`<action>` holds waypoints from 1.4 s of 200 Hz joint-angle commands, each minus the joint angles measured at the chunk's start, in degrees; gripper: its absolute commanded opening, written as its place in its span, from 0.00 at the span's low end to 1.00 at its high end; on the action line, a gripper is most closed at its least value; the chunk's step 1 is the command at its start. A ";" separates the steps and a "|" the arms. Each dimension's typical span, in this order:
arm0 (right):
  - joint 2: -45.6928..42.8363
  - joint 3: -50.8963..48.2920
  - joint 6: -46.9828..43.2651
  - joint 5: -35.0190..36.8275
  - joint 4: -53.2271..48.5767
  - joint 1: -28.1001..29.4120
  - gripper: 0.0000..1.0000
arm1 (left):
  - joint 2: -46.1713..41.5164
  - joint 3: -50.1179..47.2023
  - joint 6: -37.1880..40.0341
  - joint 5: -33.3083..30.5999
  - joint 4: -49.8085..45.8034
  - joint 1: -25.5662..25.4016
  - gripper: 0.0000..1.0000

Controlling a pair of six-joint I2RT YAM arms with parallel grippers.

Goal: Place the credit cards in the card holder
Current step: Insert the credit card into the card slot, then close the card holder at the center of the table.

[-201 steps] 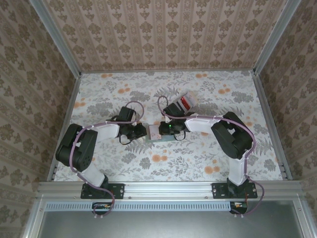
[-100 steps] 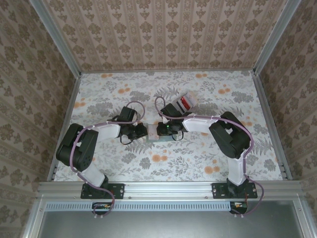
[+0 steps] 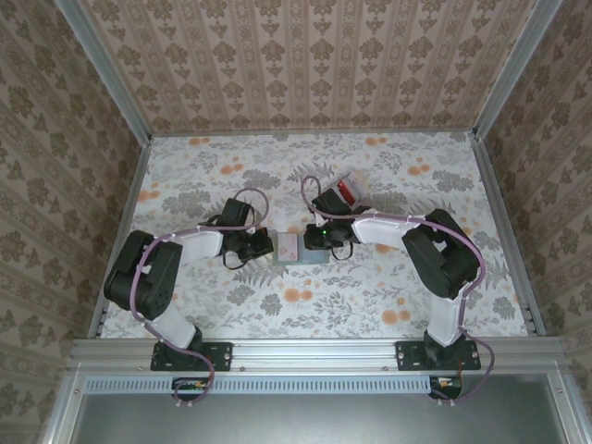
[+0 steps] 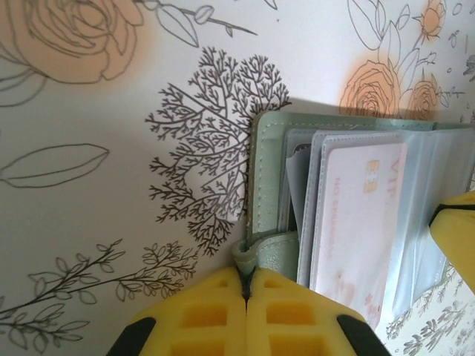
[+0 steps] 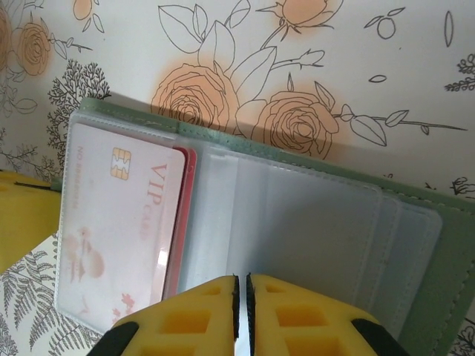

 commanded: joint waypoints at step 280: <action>2.88 9.54 -1.74 -5.28 -3.32 5.13 0.55 | -7.91 -7.73 -10.98 12.29 19.12 3.26 0.00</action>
